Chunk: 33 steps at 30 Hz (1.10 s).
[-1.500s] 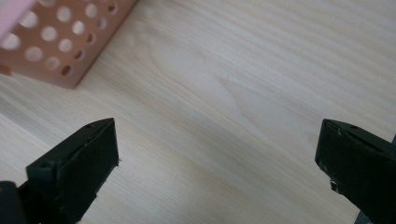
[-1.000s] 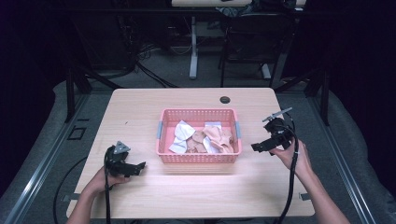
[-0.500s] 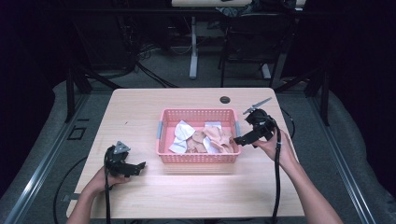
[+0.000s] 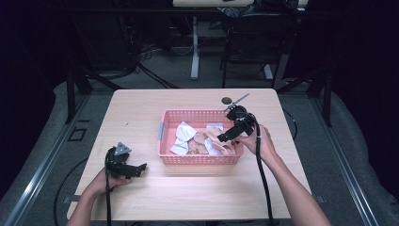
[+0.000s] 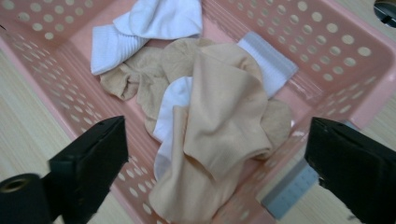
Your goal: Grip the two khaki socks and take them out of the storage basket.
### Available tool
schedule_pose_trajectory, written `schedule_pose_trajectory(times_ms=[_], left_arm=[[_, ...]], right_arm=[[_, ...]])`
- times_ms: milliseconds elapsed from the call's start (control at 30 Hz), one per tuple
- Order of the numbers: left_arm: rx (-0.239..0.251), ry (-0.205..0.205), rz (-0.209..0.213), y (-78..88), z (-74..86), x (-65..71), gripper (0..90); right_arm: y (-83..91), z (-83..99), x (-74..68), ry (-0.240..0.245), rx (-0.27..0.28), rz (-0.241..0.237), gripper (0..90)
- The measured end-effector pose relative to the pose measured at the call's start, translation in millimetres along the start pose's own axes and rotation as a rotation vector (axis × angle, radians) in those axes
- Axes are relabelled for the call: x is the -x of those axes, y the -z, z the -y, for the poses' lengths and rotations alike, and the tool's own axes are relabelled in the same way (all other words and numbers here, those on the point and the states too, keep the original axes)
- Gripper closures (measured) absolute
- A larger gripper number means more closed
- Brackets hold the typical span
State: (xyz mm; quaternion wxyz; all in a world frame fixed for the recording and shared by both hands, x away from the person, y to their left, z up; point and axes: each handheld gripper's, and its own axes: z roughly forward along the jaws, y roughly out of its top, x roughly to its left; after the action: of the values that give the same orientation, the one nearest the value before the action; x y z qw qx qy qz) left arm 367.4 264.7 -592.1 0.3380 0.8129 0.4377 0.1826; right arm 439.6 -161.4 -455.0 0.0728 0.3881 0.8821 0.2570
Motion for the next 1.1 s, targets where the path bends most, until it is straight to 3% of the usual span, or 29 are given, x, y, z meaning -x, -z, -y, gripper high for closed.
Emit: schedule_pose_trajectory(times_ms=[33,133,267,300,567,667,767,800,900,967,1033,1100], left_arm=[[0.0,0.0,0.0,0.0,0.0,0.0,0.0],[0.0,0.0,0.0,0.0,0.0,0.0,0.0],[0.0,0.001,0.0,0.0,0.0,0.0,0.0],[0.0,0.0,0.0,0.0,0.0,0.0,0.0],[0.0,0.0,0.0,0.0,0.0,0.0,0.0],[0.001,0.002,0.001,-0.1,0.0,0.1,0.0],[0.002,0.001,0.0,-0.1,-0.1,0.0,0.0],[0.002,0.001,0.001,-0.2,0.0,0.0,0.0],[0.002,0.001,0.001,-0.2,0.0,0.1,0.0],[0.002,0.001,0.0,-0.1,0.0,0.1,0.0],[0.001,0.002,0.001,-0.1,0.0,0.2,0.0],[0.002,0.002,0.001,-0.2,0.0,0.1,0.0]], right_arm=[[0.0,0.0,0.0,0.0,0.0,0.0,11.2],[-12.5,-5.4,0.5,-0.015,-0.017,-0.01,23.7],[-21.3,-7.7,2.3,-0.017,-0.041,-0.008,28.8],[-25.8,-9.2,3.6,-0.015,-0.067,-0.007,35.0],[-41.8,-11.1,7.7,-0.035,-0.114,-0.012,49.7],[-46.1,-12.0,8.1,-0.042,-0.139,-0.005,53.1],[-51.8,-11.9,8.4,-0.058,-0.127,-0.008,55.0],[-51.7,-13.2,9.5,-0.052,-0.155,-0.011,55.8],[-56.1,-12.7,9.1,-0.068,-0.147,-0.009,57.8],[-57.1,-13.4,10.7,-0.055,-0.175,-0.009,61.4],[-58.9,-13.1,10.7,-0.063,-0.184,-0.011,66.2],[-59.5,-13.0,10.5,-0.058,-0.19,-0.012,76.4]])
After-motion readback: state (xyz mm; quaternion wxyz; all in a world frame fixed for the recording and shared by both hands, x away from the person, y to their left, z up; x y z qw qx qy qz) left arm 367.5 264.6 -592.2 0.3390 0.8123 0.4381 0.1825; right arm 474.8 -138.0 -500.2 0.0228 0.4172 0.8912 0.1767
